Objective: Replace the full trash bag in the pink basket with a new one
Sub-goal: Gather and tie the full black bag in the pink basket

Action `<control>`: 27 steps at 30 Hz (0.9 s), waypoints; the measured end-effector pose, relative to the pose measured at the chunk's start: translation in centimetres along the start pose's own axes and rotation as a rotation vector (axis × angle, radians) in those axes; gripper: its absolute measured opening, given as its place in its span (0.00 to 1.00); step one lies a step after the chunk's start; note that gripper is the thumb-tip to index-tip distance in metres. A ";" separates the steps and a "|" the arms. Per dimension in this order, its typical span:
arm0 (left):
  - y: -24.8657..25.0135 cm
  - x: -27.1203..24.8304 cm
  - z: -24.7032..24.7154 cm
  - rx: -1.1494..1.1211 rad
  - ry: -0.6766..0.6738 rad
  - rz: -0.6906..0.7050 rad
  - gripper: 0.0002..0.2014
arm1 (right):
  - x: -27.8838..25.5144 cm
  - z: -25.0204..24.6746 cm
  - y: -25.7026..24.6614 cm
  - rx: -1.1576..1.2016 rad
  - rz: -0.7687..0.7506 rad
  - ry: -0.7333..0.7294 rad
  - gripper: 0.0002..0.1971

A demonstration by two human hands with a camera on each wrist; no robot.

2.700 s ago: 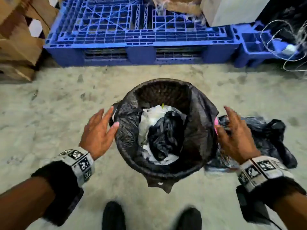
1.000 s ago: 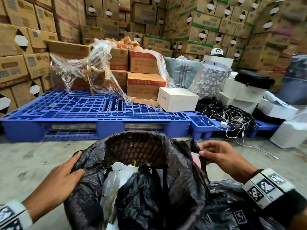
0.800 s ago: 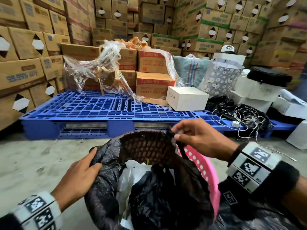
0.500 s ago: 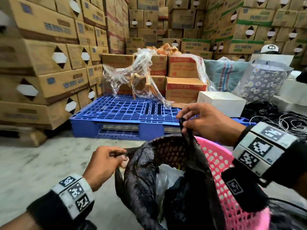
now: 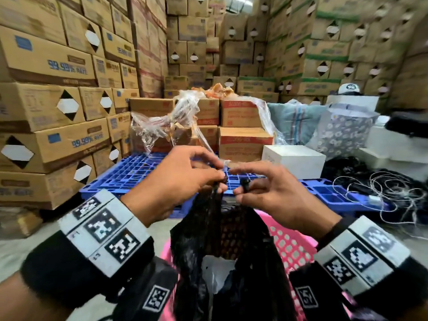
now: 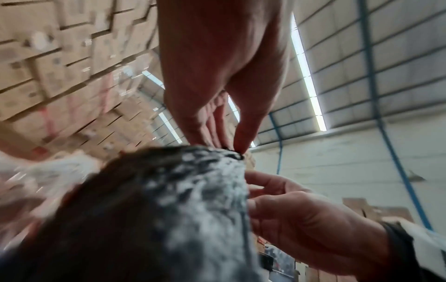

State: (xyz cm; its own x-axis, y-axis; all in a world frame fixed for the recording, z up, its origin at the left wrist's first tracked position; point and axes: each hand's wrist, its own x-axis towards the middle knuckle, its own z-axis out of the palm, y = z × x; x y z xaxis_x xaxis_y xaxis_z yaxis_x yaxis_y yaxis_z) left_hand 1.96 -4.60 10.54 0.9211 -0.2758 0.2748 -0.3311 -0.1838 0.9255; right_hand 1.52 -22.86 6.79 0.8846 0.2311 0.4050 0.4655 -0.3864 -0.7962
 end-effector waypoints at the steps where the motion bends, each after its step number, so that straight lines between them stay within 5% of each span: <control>1: 0.5 -0.3 0.5 0.079 -0.042 0.071 0.05 | -0.2 -0.1 0.0 0.023 -0.009 -0.033 0.21; 4: 0.9 -1.0 1.0 0.155 -0.162 0.200 0.05 | -0.7 0.0 0.0 0.010 -0.087 -0.068 0.14; 9: -1.3 0.0 0.0 0.219 -0.012 0.214 0.10 | -1.7 0.4 -0.5 -0.013 -0.147 -0.113 0.05; 13: -3.3 0.3 0.1 0.273 -0.344 0.133 0.16 | -2.7 0.4 -1.6 -0.070 -0.188 -0.206 0.05; 18: -3.6 0.0 -0.3 0.289 -0.574 0.018 0.04 | -3.3 0.1 -2.1 -0.070 -0.125 -0.294 0.01; 23: -4.0 0.5 -1.1 0.387 -0.575 -0.069 0.05 | -3.6 -1.6 -2.1 -0.195 -0.070 -0.397 0.13; 27: -4.7 0.7 -3.1 0.524 -0.604 -0.122 0.16 | -3.8 -3.8 -1.2 -0.335 0.086 -0.499 0.15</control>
State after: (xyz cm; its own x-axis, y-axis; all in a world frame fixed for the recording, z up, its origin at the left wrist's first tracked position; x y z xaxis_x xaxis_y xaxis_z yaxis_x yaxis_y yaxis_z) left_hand 4.83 -0.98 7.19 0.7370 -0.6598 -0.1467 -0.4265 -0.6223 0.6564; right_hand -2.34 -26.68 7.94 0.8377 0.5457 0.0212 0.4474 -0.6636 -0.5995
